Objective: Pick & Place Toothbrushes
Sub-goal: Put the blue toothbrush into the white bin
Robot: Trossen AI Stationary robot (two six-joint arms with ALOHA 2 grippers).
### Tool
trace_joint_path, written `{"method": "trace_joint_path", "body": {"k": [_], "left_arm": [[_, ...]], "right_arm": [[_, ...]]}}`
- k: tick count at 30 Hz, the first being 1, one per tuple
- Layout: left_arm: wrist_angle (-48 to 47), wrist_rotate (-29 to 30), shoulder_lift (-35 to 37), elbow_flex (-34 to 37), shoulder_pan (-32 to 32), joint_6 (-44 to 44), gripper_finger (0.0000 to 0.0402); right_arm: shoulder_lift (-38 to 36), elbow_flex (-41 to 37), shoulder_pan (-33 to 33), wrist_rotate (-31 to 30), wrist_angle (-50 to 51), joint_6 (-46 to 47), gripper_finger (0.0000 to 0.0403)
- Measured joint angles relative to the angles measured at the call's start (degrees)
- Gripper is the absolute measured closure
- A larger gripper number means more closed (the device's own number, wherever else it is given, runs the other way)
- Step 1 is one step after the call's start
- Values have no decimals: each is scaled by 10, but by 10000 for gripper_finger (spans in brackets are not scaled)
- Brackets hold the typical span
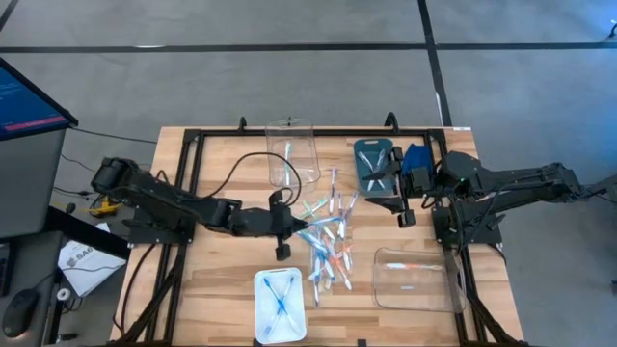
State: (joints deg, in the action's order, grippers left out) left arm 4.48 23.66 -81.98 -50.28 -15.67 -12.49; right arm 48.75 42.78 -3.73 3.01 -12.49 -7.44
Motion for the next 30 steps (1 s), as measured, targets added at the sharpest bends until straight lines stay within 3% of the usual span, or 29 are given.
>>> {"method": "trace_joint_path", "body": {"k": [5,18,30], "left_arm": [[91,-5,33,50,-8,2,393],[430,-172,41,149,-8,31,393],[541,-267,40,155,-10,38,393]], "right_arm": [[0,0,0,0,-7,0,184],[56,0,0,0,-85,45,184],[143,0,-9,1,-166,43,189]]}}
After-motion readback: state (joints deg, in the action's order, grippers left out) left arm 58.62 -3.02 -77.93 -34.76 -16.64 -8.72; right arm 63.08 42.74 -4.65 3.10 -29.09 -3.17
